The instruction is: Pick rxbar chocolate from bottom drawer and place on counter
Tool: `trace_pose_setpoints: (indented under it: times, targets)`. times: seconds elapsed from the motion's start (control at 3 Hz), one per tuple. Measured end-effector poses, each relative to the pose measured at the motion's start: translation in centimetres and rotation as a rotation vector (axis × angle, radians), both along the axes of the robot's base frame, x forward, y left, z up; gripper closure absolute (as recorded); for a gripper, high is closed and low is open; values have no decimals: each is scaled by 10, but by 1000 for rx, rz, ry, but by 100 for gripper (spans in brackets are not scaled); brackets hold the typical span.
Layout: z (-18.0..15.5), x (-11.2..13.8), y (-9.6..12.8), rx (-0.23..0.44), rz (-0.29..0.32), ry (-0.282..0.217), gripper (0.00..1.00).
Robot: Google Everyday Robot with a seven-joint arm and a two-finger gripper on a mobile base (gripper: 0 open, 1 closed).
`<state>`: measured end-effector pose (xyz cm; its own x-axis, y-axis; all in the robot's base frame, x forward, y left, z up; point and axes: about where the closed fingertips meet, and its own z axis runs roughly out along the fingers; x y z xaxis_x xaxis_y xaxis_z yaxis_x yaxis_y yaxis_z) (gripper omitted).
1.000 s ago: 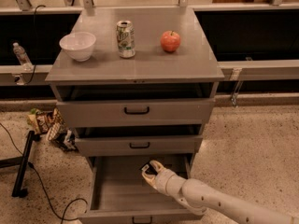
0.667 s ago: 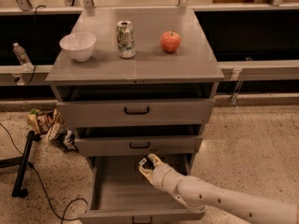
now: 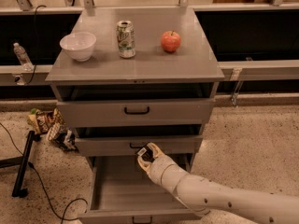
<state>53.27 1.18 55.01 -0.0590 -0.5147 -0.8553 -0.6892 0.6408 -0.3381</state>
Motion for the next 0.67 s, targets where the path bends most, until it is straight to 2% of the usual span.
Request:
trace_pose_setpoints:
  times: [0.33,0.67]
  targets:
    - [22,2,-1,-38,11,-40,100]
    - [13,2,0,-26,11,-27,100]
